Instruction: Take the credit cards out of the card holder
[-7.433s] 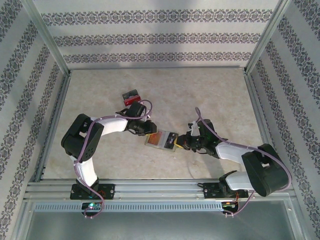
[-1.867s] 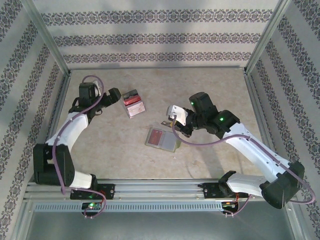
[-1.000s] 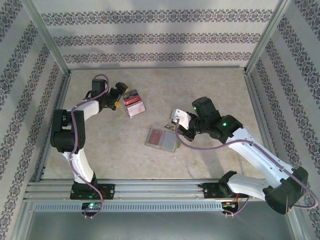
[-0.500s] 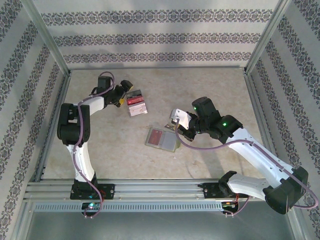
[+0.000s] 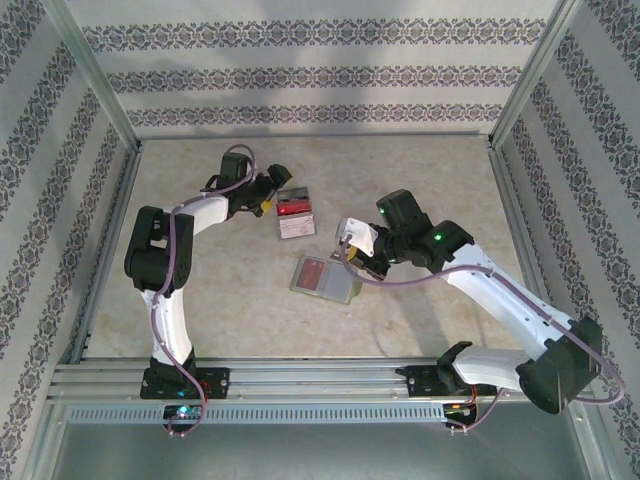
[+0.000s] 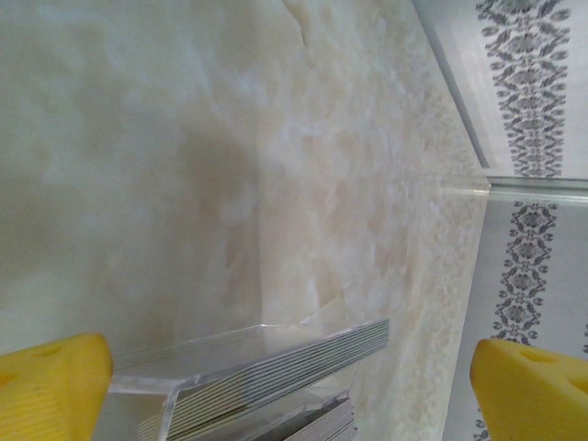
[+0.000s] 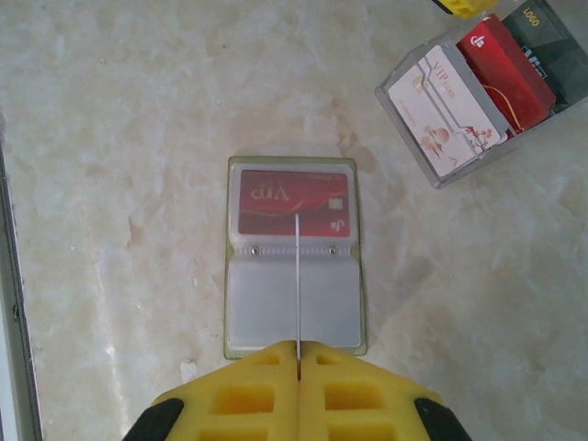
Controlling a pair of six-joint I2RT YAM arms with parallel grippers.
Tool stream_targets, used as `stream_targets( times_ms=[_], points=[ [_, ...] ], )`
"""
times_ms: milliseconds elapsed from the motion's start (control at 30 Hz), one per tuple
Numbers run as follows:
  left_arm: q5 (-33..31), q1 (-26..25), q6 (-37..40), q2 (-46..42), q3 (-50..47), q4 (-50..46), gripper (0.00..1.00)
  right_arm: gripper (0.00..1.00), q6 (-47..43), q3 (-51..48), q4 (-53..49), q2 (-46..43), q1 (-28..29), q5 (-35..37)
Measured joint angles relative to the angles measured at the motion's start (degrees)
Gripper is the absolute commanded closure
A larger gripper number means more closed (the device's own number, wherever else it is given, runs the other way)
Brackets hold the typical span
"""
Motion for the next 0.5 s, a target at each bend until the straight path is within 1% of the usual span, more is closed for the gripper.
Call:
stream_targets(
  times_ms=[367, 500],
  points=[
    [-1.6, -4.1, -0.2, 1.4, -0.2, 0.8, 0.00, 1.00, -8.8, 5.2, -2.2, 5.8, -4.2, -2.2],
    [-2.3, -4.8, 0.2, 1.9, -0.1, 0.5, 0.00, 1.00, -12.0, 7.5, -2.3, 8.7, -5.2, -2.6]
  ],
)
